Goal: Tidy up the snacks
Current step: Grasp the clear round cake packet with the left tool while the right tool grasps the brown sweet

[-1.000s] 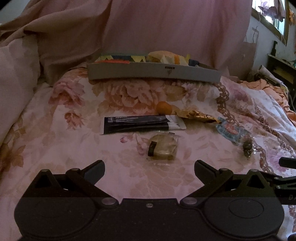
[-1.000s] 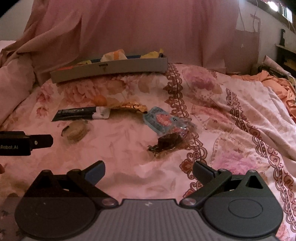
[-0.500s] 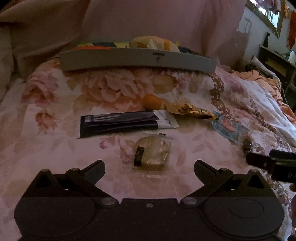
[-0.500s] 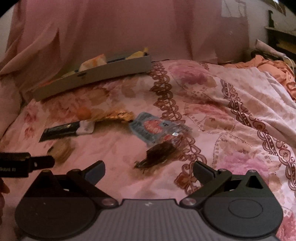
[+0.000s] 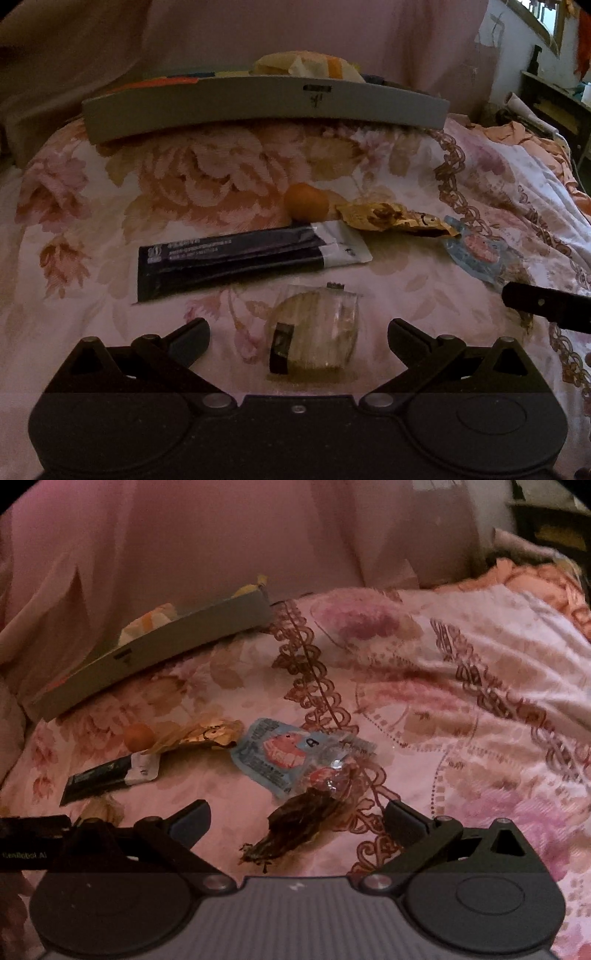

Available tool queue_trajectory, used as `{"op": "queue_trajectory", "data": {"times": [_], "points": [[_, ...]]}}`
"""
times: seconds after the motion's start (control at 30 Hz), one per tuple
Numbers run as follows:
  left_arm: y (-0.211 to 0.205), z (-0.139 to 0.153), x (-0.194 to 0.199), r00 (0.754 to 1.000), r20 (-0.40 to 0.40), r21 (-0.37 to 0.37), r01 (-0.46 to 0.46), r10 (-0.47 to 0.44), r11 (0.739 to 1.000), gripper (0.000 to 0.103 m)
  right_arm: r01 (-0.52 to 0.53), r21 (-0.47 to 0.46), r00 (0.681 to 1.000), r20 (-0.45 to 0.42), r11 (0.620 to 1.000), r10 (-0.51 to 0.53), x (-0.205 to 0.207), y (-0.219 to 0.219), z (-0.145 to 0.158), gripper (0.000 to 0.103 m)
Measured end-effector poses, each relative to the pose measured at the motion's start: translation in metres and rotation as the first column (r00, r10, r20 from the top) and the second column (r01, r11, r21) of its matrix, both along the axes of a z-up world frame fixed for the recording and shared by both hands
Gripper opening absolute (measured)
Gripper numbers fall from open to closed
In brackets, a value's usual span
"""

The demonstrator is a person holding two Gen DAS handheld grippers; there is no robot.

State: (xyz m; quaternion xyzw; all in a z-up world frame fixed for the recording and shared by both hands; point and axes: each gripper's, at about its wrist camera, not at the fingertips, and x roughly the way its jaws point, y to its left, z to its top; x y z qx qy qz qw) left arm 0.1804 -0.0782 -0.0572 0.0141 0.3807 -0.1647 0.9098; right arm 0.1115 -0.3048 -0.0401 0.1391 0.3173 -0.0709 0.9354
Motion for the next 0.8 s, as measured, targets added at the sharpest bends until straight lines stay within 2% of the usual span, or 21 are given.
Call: {"op": "queue_trajectory", "data": {"times": [0.23, 0.4, 0.53, 0.7, 0.77, 0.8], "points": [[0.001, 0.0, 0.001, 0.999, 0.003, -0.049, 0.032, -0.032, 0.998, 0.079, 0.012, -0.054, 1.0, -0.015, 0.998, -0.013, 0.004, 0.007, -0.007, 0.093], [0.001, -0.002, -0.001, 0.999, -0.005, -0.052, 0.04, -0.04, 0.998, 0.058, -0.008, -0.102, 1.0, -0.023, 0.995, 0.006, 0.006, 0.016, -0.01, 0.084], [0.005, -0.002, -0.002, 1.0, -0.018, -0.078, 0.017, -0.018, 0.997, 0.052, -0.014, -0.131, 1.0, -0.025, 0.991, 0.011, 0.006, 0.021, -0.011, 0.078], [0.009, -0.001, -0.013, 0.999, -0.036, -0.103, 0.002, -0.006, 0.995, 0.052, -0.04, -0.147, 0.999, -0.022, 0.988, 0.037, 0.005, 0.027, -0.009, 0.051], [0.009, -0.001, -0.019, 0.999, -0.041, -0.105, -0.002, -0.002, 0.994, 0.052, -0.047, -0.152, 0.999, -0.022, 0.987, 0.044, 0.004, 0.03, -0.008, 0.044], [0.01, -0.001, -0.022, 0.999, -0.044, -0.108, -0.005, 0.001, 0.994, 0.052, -0.053, -0.149, 0.999, -0.021, 0.987, 0.05, 0.004, 0.031, -0.008, 0.035]]}}
